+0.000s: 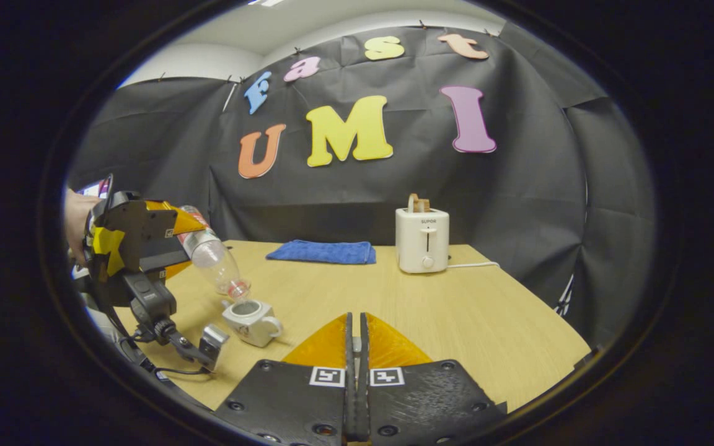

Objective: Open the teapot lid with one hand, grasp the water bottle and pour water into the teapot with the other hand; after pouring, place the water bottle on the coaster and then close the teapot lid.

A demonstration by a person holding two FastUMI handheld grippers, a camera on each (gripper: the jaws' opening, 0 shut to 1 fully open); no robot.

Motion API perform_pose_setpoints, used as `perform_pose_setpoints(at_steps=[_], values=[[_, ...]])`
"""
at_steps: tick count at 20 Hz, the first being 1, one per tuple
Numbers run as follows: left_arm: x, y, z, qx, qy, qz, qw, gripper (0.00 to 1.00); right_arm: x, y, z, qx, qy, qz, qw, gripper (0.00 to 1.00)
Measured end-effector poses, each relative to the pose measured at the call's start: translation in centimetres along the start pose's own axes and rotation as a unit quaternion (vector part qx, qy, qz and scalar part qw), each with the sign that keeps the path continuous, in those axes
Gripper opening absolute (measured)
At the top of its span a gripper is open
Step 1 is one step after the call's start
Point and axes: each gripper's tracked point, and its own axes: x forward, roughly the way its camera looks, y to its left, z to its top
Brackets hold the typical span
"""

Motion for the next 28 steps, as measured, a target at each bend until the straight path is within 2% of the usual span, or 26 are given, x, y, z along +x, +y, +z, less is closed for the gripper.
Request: perform_pose_setpoints(at_steps=[8,13,15,17,21,23,24,26,28], values=[[0.0,0.4,-0.1,0.014,0.006,0.002,1.0,0.7,-0.2,-0.2,0.1,-0.001,-0.003,0.001,1.0,0.0],[0.1,0.3,-0.1,0.004,0.003,0.002,1.0,0.69,-0.3,-0.2,0.1,-0.002,-0.004,-0.002,1.0,0.0],[0.2,0.1,-0.2,-0.007,0.0,0.003,1.0,0.73,-0.4,-0.2,0.2,-0.001,-0.004,-0.003,1.0,0.0],[0.4,-0.5,-0.2,-0.03,-0.003,-0.003,1.0,0.69,-0.4,-0.3,0.4,0.0,-0.003,-0.004,1.0,0.0],[1.1,-2.6,0.0,-0.117,-0.024,-0.031,0.992,0.69,-0.6,-0.2,0.8,-0.003,-0.007,-0.006,1.0,0.0],[0.8,-3.9,0.5,-0.183,-0.04,-0.048,0.981,0.69,-0.6,0.0,0.8,-0.004,-0.005,-0.007,1.0,0.0],[0.8,-4.7,0.8,-0.229,-0.053,-0.061,0.97,0.69,-0.6,0.2,1.0,-0.003,-0.004,-0.007,1.0,0.0],[0.6,-6.3,1.6,-0.336,-0.066,-0.088,0.936,0.69,-0.5,0.6,1.1,-0.003,-0.002,-0.004,1.0,0.0],[0.0,-7.6,2.3,-0.438,-0.071,-0.117,0.888,0.69,-0.6,1.1,1.5,-0.006,-0.004,-0.004,1.0,0.0]])
